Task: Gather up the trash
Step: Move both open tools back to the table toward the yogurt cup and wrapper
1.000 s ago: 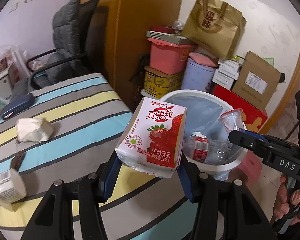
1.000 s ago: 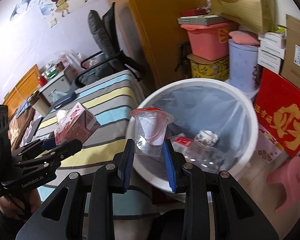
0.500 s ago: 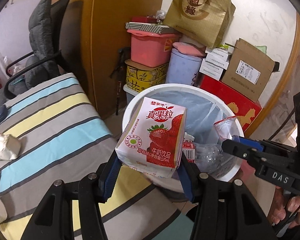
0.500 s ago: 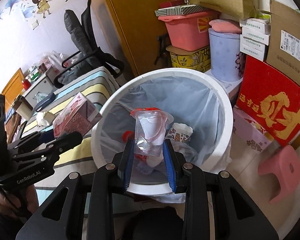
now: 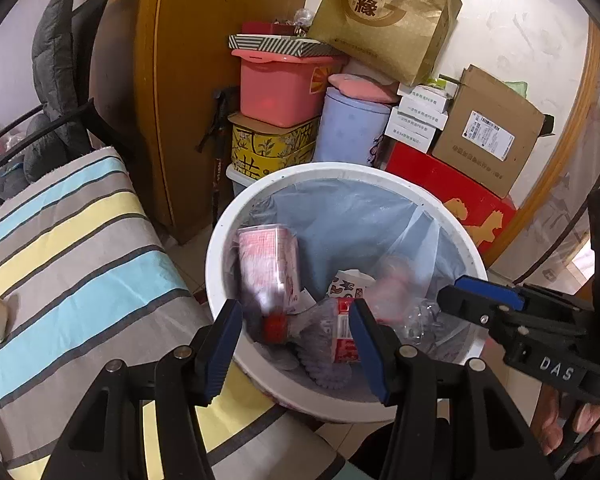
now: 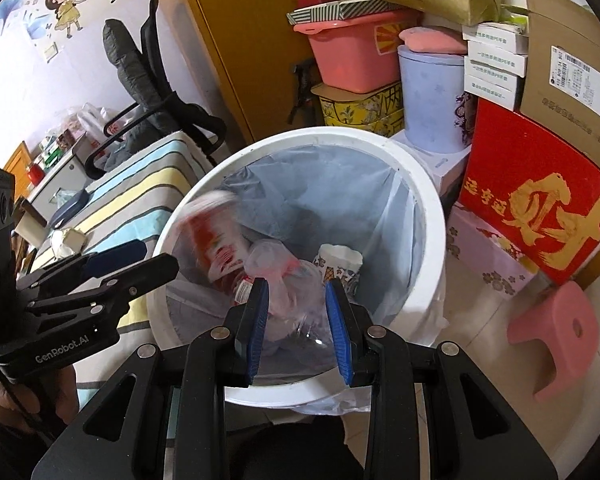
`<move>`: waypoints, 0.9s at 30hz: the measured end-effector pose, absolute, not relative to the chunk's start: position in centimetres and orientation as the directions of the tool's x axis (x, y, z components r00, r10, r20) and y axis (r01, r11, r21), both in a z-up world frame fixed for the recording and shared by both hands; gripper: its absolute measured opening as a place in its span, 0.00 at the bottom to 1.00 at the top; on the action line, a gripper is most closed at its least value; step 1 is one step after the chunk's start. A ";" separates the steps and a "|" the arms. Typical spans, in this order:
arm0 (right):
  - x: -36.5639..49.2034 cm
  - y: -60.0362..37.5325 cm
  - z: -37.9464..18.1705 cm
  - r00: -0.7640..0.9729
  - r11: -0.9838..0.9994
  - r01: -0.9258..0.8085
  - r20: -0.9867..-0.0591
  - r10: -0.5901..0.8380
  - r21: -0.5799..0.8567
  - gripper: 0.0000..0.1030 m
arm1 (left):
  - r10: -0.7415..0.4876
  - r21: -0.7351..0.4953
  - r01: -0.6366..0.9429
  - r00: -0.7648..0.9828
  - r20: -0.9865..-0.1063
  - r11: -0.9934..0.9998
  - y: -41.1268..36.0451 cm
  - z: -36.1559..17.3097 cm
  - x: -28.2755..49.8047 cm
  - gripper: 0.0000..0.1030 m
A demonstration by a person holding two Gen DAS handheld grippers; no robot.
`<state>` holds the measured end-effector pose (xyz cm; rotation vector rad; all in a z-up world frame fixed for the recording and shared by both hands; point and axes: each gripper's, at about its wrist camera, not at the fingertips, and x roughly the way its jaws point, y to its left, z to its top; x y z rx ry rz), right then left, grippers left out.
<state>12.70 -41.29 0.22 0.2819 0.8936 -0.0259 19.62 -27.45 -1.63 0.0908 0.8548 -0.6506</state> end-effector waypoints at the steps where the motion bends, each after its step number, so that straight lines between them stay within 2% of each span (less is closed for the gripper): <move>1: 12.7 -41.3 0.3 0.632 0.963 0.138 -0.769 0.095 0.232 0.31 | -0.495 -0.177 0.564 0.481 -0.724 0.807 -27.2 -1.5 19.5 0.54; 27: 10.9 -33.7 3.4 0.673 0.961 -0.093 -0.695 0.253 0.260 0.31 | -0.385 -0.160 0.387 0.620 -0.684 0.908 -15.5 0.7 13.8 0.54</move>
